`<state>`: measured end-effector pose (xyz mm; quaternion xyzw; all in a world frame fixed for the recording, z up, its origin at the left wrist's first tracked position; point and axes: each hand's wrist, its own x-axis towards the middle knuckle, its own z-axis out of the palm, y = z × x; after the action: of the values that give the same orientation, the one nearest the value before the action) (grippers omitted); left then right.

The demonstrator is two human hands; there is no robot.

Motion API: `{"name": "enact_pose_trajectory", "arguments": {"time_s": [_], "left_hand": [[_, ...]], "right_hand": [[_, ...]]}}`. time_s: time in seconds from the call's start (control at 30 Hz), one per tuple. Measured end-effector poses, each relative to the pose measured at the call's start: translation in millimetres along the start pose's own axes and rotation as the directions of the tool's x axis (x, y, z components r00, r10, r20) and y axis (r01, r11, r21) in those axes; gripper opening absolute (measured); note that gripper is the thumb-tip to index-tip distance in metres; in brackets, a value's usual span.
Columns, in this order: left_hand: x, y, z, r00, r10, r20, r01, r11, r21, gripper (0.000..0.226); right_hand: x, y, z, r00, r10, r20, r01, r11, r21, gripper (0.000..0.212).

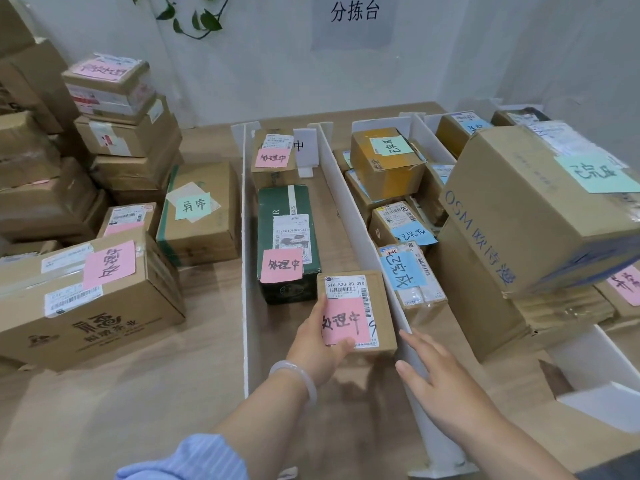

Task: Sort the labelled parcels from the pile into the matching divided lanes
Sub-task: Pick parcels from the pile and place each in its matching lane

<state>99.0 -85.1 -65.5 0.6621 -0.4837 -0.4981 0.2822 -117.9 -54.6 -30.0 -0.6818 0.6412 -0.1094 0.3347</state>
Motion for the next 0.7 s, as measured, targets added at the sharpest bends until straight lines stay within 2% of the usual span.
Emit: {"name": "enact_pose_trajectory", "arguments": {"time_s": [0.47,0.57,0.7], "left_hand": [[4.2,4.0,0.2,0.999,0.03,-0.014,-0.029,0.998,0.051,0.094],[-2.6,8.7,-8.4,0.997,0.082,-0.008,-0.08,0.988,0.129,0.095],[-20.5,18.7,-31.6,0.971,0.231,-0.055,-0.201,0.923,0.327,0.085]], "right_hand": [[2.3,0.2,-5.6,1.0,0.014,0.004,-0.014,1.0,-0.021,0.056],[1.5,-7.0,-10.4,1.0,-0.01,-0.003,0.01,0.997,-0.075,0.06],[6.5,-38.7,-14.6,0.994,-0.109,-0.007,0.106,0.984,-0.145,0.066]]}}
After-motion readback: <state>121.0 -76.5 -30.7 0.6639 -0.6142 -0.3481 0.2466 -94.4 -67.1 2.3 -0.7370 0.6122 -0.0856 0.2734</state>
